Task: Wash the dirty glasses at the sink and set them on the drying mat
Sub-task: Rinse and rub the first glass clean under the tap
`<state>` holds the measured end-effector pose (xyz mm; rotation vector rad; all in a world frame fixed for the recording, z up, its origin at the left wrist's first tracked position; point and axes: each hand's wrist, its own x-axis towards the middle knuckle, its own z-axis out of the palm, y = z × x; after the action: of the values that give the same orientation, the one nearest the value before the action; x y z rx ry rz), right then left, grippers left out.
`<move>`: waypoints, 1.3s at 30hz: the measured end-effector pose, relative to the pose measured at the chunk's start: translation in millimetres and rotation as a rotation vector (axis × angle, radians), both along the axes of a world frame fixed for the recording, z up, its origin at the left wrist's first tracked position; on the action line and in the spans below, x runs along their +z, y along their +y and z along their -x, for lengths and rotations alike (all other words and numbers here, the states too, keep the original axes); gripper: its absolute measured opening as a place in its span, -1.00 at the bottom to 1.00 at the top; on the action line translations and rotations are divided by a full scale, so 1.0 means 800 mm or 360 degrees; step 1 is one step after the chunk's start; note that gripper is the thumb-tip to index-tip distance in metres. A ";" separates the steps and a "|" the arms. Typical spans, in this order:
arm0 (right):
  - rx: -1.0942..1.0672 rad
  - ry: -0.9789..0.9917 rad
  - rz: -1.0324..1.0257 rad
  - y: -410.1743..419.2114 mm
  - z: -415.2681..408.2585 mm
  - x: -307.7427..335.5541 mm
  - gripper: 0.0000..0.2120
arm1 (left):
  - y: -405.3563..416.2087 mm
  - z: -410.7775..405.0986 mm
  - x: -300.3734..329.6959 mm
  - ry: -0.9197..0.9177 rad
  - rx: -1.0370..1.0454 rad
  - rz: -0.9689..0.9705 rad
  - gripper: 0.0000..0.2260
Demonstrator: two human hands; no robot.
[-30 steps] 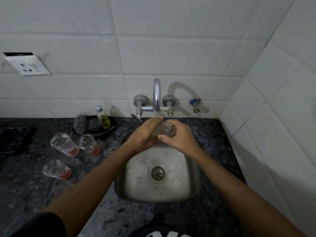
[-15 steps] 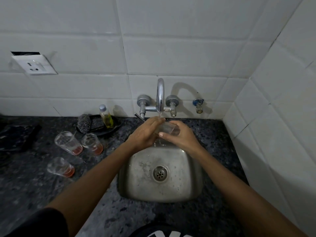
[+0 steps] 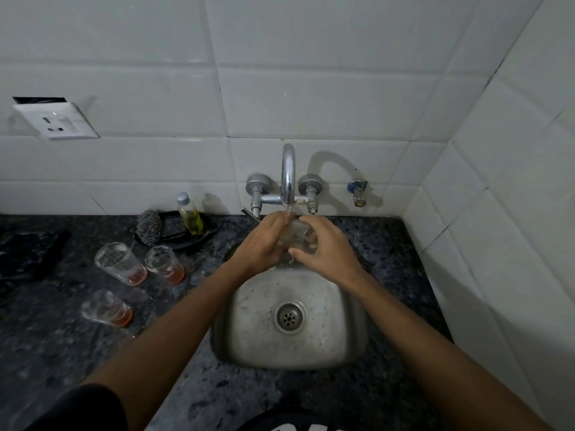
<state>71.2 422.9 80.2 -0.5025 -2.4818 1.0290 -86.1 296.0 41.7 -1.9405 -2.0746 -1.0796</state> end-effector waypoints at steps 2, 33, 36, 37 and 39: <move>0.0050 0.0015 0.0027 0.000 -0.001 0.001 -0.39 | 0.001 0.004 0.000 0.0007 -0.0003 0.0020 -0.45; 0.0530 -0.0216 -0.0640 0.005 0.018 0.020 -0.25 | 0.013 -0.013 0.003 -0.2880 0.0171 0.0234 -0.71; 0.0393 -0.0070 -0.0992 -0.012 0.018 0.018 -0.31 | 0.017 -0.028 -0.004 -0.3261 0.0111 -0.0107 -0.68; 0.0366 -0.0026 -0.1036 -0.015 0.015 0.015 -0.38 | 0.016 -0.030 -0.008 -0.3360 0.0102 -0.0222 -0.67; 0.0374 -0.0046 -0.0973 -0.016 0.009 0.006 -0.55 | 0.015 -0.032 -0.018 -0.3408 0.0091 -0.0372 -0.69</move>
<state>63.8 410.2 85.0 -0.0346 -2.7420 0.2891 -60.5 307.8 26.9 0.1425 -1.6933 -3.8368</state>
